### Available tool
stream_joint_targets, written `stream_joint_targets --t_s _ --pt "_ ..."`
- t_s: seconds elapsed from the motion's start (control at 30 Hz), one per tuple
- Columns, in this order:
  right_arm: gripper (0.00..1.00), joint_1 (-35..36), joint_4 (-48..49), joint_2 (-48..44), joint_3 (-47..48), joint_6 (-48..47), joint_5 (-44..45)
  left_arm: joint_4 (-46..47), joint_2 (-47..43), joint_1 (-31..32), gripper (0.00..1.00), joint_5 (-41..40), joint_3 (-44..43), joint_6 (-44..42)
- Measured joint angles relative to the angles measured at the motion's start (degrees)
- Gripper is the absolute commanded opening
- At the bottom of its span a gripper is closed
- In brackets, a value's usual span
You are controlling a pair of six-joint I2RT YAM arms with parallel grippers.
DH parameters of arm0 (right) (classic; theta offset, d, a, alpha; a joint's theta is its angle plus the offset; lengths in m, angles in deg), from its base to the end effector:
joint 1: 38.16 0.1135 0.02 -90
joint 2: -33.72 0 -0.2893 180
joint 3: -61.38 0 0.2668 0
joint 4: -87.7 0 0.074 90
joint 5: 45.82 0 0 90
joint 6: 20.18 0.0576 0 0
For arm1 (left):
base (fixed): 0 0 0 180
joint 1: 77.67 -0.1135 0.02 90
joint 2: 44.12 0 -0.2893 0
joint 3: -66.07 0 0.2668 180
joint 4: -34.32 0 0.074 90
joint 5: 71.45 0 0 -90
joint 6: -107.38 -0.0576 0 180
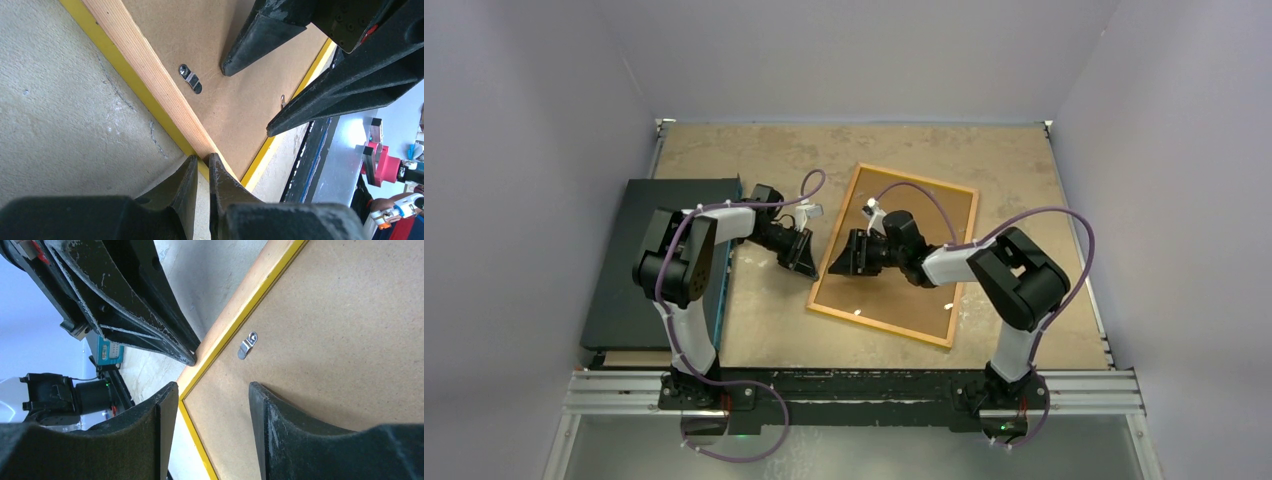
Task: Put the photo into the frame
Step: Install the photo frame at the center of the board.
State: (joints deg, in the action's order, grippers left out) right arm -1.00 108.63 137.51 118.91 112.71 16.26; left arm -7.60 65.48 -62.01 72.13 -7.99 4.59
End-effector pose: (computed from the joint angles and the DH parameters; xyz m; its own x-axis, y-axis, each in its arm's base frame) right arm 0.2916 0.2548 0.1483 -0.8426 0.1159 -0.5259 -0.4061 0.5045 0.7619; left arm 0.3318 -0.1412 0.1253 -0.8439 0.3731 -0.3856 0.5284 0.4532 -0.7179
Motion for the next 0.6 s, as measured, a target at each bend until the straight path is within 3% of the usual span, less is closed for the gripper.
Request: stream_joint_targets --t_s 0.6 --pt "0.54 0.3 7.6 5.0 2.0 3.4 1.7 0.0 0.0 0.0 0.0 0.0 0.0 0.0"
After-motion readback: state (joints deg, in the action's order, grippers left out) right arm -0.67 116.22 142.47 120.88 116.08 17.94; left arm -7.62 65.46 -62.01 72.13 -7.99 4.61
